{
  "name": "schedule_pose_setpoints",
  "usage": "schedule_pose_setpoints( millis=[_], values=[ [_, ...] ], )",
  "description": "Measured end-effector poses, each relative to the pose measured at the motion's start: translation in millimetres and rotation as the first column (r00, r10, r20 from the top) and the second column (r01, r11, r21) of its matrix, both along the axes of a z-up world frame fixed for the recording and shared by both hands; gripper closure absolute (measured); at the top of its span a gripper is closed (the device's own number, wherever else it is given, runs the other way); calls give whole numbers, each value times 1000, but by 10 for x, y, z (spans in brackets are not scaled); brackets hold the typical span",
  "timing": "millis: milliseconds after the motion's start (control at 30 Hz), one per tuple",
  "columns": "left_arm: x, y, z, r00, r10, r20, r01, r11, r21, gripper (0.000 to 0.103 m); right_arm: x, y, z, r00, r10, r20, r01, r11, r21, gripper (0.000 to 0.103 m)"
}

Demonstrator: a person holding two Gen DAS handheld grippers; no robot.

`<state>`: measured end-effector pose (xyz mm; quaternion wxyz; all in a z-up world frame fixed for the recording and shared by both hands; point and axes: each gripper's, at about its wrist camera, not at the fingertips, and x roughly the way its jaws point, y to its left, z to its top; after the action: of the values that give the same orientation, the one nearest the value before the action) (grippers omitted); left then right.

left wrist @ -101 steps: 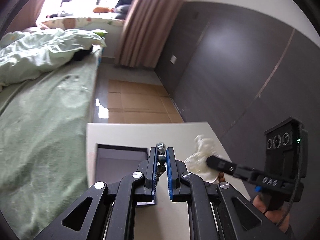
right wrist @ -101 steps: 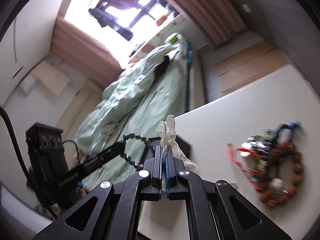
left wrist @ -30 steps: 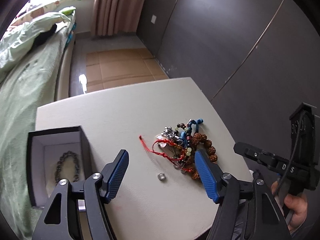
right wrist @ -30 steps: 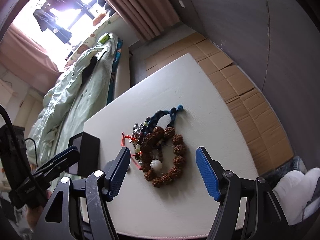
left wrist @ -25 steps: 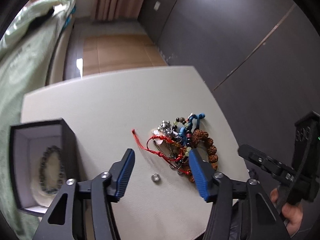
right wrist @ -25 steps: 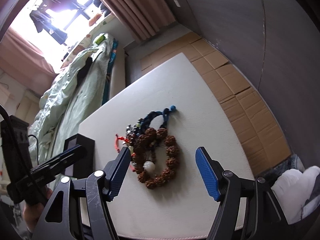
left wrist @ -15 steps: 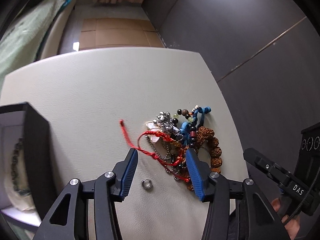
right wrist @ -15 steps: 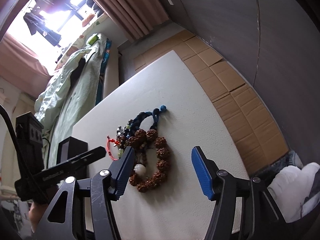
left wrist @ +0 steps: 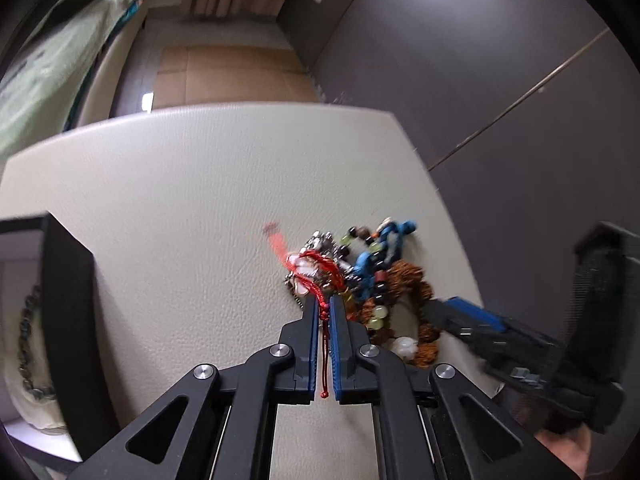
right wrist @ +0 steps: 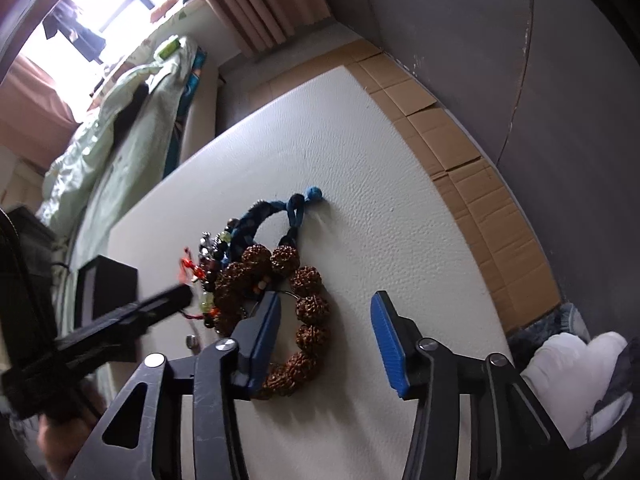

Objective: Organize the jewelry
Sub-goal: 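Grasp the red string bracelet with the left gripper from the pile, then drop the red bracelet in the box with left gripper while right grasps brown beads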

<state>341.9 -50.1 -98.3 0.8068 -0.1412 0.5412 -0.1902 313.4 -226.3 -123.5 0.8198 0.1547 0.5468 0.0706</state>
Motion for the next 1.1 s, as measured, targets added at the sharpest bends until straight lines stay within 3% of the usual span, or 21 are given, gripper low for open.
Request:
schedule_pose_setpoints(
  millis=[267, 500, 567, 867, 1100],
  values=[
    [-88, 126, 231, 998, 7, 59, -5, 999, -39, 98, 64, 218, -27, 999, 33, 8, -32, 990, -139, 57],
    [-244, 254, 432, 994, 4, 109, 2, 998, -59, 98, 29, 362, -2, 999, 53, 7, -49, 959, -280, 80],
    [-277, 274, 467, 993, -2, 121, 9, 998, -57, 98, 8, 382, 6, 999, 54, 3, -50, 954, -297, 81],
    [-402, 385, 646, 983, 22, 180, -19, 1000, -19, 98, -184, 391, 300, 994, 71, 88, -53, 981, -187, 83],
    [-493, 541, 821, 969, 57, 241, -55, 998, -14, 98, -419, 528, 664, 965, 137, 222, -118, 988, -97, 83]
  ],
)
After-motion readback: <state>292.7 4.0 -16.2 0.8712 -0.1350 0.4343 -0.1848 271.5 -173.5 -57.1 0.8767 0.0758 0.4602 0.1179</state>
